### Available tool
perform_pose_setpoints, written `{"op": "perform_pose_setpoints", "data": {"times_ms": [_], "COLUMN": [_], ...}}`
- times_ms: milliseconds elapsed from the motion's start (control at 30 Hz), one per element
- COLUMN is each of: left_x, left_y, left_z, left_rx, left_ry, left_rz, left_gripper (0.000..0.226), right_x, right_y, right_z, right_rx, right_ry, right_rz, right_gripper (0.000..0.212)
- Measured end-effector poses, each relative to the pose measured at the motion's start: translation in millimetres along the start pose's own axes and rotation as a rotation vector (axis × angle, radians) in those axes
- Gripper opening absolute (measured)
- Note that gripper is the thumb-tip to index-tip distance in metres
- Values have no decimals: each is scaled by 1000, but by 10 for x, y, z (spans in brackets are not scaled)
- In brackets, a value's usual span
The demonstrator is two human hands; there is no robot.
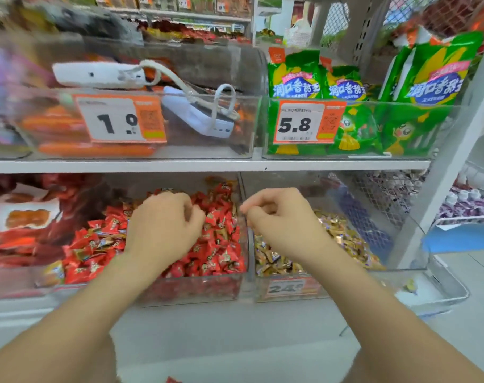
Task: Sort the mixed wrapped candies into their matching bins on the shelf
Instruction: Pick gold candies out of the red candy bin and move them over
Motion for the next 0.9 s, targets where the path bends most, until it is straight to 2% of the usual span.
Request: {"op": "perform_pose_setpoints", "data": {"times_ms": [100,200,300,400,433,467,567,600,667,733,867,900], "left_x": [673,1096,1314,1385,1407,1424,1534,1578,1597,1598,1584,1580], "left_y": [83,256,388,424,433,435,492,515,540,597,659,661], "left_z": [-110,-180,-300,-384,-409,-425,-478,-502,-559,-620,-691,-694], "left_rx": [160,371,487,509,514,523,563,583,610,623,642,645], "left_ry": [-253,-380,-365,-341,-332,-320,-290,-288,-268,-244,-200,-195], "left_rz": [-50,-120,-127,-31,-1,27,156,179,228,287,299,312], "left_gripper": [33,67,90,87,93,105,143,148,143,136,142,142], "right_x": [270,319,293,362,360,332,216,195,211,286,358,371], "right_y": [378,850,1203,1356,1382,1408,1478,1519,1589,1614,1744,1767], "right_z": [-148,-451,-815,-1140,-1245,-1336,-1515,-1554,-1626,-1680,-1659,-1635], "right_rx": [19,86,143,171,171,168,205,268,424,518,663,680], "right_ry": [-60,-89,-66,-13,20,62,173,192,192,190,259,266], "right_rz": [135,406,560,588,596,612,628,618,628,604,480,464], "right_gripper": [19,24,28,16,17,23,67,74,79,74,17,13]}}
Point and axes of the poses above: each hand's wrist, its own z-axis away from the middle knuckle, its own y-axis out of the palm, x = y × z, the point moved 7 cm from there along -z, towards the middle knuckle, and after that the axes turned 11 degrees about x, right-handed, at the moved point
